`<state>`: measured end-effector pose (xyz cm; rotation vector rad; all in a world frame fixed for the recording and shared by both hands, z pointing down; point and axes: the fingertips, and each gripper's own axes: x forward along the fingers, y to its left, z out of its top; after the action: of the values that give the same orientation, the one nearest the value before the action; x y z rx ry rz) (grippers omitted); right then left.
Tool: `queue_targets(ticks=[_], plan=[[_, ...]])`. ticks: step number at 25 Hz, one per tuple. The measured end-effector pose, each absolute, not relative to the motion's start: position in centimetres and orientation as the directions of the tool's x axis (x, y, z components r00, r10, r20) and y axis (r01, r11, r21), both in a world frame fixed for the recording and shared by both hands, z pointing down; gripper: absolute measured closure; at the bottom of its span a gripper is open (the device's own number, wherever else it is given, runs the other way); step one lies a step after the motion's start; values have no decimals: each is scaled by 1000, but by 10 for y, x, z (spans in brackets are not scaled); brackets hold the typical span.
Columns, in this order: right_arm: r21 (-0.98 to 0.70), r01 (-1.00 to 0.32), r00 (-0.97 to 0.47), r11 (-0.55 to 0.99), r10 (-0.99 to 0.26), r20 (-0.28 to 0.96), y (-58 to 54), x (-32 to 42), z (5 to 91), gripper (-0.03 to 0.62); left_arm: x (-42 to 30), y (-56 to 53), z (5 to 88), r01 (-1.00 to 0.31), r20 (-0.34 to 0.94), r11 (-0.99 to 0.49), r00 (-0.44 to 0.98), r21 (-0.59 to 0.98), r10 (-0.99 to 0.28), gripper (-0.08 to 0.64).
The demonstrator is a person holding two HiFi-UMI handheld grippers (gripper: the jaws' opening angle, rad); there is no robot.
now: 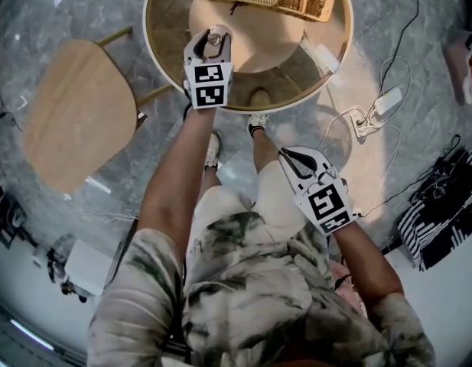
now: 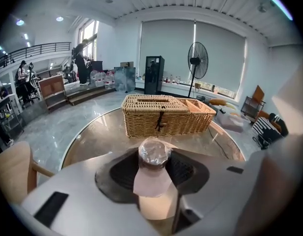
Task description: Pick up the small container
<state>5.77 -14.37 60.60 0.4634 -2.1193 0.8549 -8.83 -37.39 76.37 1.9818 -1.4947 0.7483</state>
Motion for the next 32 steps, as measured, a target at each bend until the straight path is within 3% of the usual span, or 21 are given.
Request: queue_targets(ticks=[15, 32], plan=[[-410, -571, -624, 711, -51, 780, -147, 53, 618, 555, -90, -375, 763, -960, 710, -275, 234, 59, -664, 410], [-380, -608, -636, 697, -141, 759, -161, 37, 604, 555, -101, -382, 707, -940, 671, -324, 310, 109, -674, 410]])
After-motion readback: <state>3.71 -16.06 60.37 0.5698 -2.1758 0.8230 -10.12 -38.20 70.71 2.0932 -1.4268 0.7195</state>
